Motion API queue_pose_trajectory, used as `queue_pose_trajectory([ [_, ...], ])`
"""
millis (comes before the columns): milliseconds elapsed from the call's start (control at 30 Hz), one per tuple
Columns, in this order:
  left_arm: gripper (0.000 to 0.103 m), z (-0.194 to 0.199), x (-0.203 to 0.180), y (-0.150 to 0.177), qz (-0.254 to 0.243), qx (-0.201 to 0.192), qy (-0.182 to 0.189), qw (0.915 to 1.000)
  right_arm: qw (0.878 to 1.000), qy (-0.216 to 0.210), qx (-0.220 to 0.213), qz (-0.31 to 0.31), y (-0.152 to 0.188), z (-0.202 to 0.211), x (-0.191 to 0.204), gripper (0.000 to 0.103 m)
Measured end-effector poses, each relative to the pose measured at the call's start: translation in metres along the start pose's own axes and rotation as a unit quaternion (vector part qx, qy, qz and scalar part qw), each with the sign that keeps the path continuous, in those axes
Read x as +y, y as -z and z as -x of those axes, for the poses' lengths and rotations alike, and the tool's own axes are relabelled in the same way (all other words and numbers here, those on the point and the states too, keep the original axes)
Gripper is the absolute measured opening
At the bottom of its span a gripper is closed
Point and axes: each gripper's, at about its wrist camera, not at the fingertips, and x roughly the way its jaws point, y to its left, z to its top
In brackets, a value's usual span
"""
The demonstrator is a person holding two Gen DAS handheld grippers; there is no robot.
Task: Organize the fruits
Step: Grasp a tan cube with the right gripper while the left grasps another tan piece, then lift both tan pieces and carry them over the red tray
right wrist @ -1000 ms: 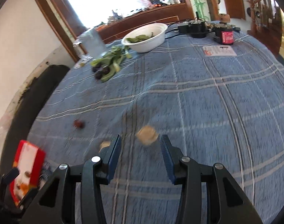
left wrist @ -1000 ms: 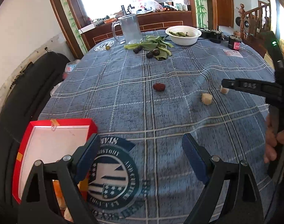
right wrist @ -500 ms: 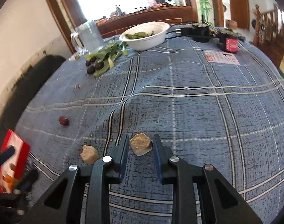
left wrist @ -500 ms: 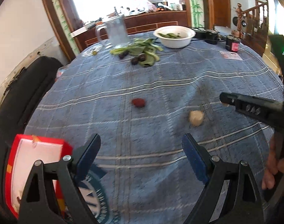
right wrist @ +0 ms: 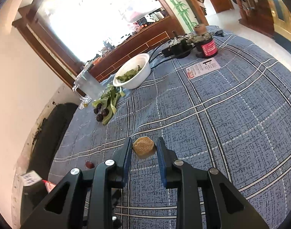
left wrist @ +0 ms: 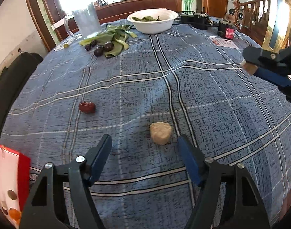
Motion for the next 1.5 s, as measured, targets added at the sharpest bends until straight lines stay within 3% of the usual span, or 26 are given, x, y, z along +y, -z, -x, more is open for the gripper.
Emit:
queue_pose_trajectory([
  [300,0.036,-0.001,0.002,0.001,0.015,-0.014,0.046,0.9987,1.0,-0.005,0.006,0.007,0.003,-0.002,0.005,0.025],
  [467,0.026,0.001,0.002,0.002,0.012,-0.022,0.057,0.9981,1.0,-0.002,0.004,0.006,0.003,-0.002,0.004,0.025],
  [633,0.024,0.007,0.003,0.003,0.018,-0.03,0.054,0.9979,1.0,0.0,0.01,0.015,0.005,-0.006,0.007,0.025],
  [933,0.024,0.065,0.013,0.013,0.021,-0.101,0.004,0.9946,0.999,-0.001,0.004,0.035,0.009,-0.004,0.013,0.025],
  [1167,0.024,0.118,0.044,0.034,0.041,-0.152,-0.036,0.9868,0.997,-0.002,-0.014,0.073,0.016,-0.002,0.023,0.025],
  [1500,0.024,0.158,0.098,0.067,0.084,-0.172,-0.068,0.9793,0.992,0.019,-0.047,0.115,0.024,0.001,0.03,0.025],
])
